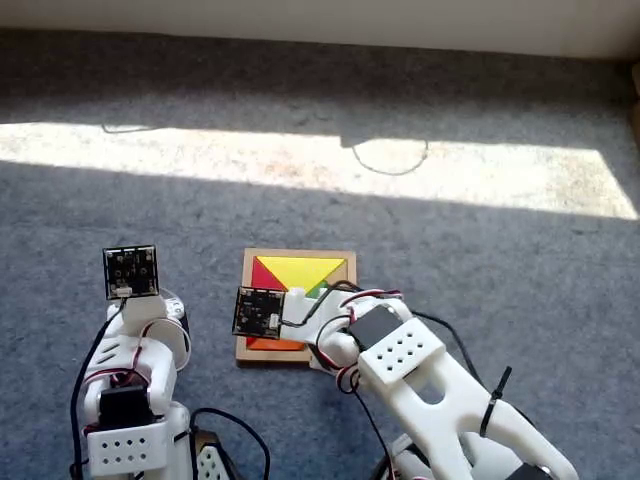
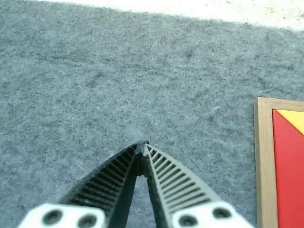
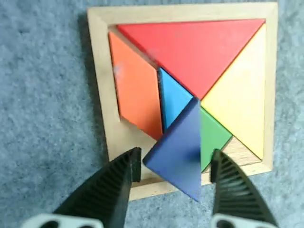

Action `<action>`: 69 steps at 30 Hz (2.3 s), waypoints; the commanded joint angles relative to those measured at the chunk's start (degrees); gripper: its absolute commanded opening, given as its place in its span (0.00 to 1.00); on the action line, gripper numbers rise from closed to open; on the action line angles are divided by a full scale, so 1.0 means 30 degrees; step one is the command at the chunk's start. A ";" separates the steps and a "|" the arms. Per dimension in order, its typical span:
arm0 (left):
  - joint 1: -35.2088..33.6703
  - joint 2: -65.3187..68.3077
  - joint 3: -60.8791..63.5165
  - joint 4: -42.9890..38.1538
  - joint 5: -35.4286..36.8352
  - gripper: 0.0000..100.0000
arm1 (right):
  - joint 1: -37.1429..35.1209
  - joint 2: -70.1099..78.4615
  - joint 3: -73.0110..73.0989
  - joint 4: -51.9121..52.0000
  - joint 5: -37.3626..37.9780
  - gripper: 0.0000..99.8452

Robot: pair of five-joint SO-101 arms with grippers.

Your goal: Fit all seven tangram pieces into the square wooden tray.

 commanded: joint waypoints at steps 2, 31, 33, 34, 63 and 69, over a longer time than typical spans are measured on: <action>-0.0161 -0.0747 0.0366 -0.0410 -0.0088 0.01 | -0.0190 -0.0073 -0.0073 -0.0337 0.0147 0.28; -0.0161 -0.0835 0.0366 -0.0029 -0.0088 0.01 | 0.0923 0.6432 -0.4615 -0.3062 -1.7905 0.02; -0.0161 -0.0835 0.0366 -0.0029 -0.0088 0.01 | 0.0894 0.7106 -0.5055 -0.3062 -1.7905 0.02; -0.0161 -0.0835 0.0366 -0.0029 -0.0088 0.01 | 0.0923 0.7282 -0.5172 -0.3062 -1.7905 0.02; -0.0190 -0.0835 0.0366 -0.0029 -0.0088 0.01 | -0.1128 0.6813 -0.5231 0.2974 -1.4095 0.02; -0.0190 -0.0835 0.0366 -0.0029 -0.0088 0.01 | -0.0982 0.5495 -0.6784 0.5084 -1.4183 0.02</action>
